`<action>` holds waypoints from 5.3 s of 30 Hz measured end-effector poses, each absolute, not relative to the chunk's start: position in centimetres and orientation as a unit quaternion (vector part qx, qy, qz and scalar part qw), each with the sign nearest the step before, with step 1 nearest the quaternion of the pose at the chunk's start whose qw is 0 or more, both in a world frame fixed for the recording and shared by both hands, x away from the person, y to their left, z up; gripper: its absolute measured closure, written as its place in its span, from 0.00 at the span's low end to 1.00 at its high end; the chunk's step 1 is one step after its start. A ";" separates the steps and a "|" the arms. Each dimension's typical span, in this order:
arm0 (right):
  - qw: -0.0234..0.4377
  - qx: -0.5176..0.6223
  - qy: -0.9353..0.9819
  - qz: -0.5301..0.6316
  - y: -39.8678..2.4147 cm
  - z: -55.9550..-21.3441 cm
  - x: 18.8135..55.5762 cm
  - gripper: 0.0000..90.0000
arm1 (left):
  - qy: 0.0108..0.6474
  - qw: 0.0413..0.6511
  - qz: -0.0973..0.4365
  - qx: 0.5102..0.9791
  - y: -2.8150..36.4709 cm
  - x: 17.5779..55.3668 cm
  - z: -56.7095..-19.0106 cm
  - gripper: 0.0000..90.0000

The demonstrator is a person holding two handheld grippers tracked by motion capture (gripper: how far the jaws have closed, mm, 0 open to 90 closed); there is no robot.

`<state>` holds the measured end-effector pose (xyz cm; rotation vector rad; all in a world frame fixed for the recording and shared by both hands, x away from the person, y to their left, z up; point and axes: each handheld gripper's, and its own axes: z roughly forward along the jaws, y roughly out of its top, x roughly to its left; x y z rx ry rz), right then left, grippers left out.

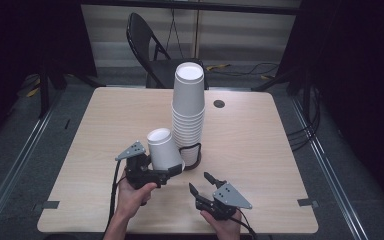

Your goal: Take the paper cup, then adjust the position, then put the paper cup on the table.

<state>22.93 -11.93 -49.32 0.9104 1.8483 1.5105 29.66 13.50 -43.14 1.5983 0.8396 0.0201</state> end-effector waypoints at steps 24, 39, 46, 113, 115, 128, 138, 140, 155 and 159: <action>0.308 0.294 0.661 0.618 -10.6 -48.8 22.7 0.55 | 0.424 0.621 -0.117 0.648 11.9 29.1 -46.4 0.11; 0.345 0.267 0.642 0.630 -9.9 -48.6 23.0 0.63 | 0.410 0.616 -0.160 0.654 10.4 27.8 -46.0 0.11; 0.361 0.267 0.633 0.631 -9.8 -48.3 23.3 0.72 | 0.399 0.612 -0.157 0.665 9.8 27.5 -46.1 0.10; 0.286 0.341 0.715 0.539 -13.3 -48.7 22.6 0.96 | 0.298 0.631 0.133 0.704 13.6 29.8 -44.0 0.20; 0.277 0.348 0.718 0.535 -13.6 -48.6 22.7 0.96 | 0.289 0.626 0.138 0.712 13.7 29.5 -44.0 0.20; 0.231 0.355 0.736 0.528 -14.4 -47.9 23.5 0.96 | 0.250 0.588 0.184 0.747 13.8 28.2 -44.9 0.18; 0.208 0.357 0.757 0.506 -15.5 -47.1 23.8 0.96 | 0.199 0.573 0.196 0.770 12.9 27.5 -44.9 0.17; 0.204 0.357 0.759 0.505 -15.6 -47.0 24.0 0.96 | 0.183 0.565 0.203 0.778 12.8 27.3 -44.9 0.17; 0.168 0.343 0.795 0.472 -16.4 -45.7 25.2 0.96 | 0.098 0.529 0.221 0.813 10.8 25.8 -46.3 0.17; 0.161 0.340 0.807 0.455 -16.3 -45.4 25.4 0.96 | 0.078 0.513 0.234 0.822 10.2 25.4 -46.6 0.17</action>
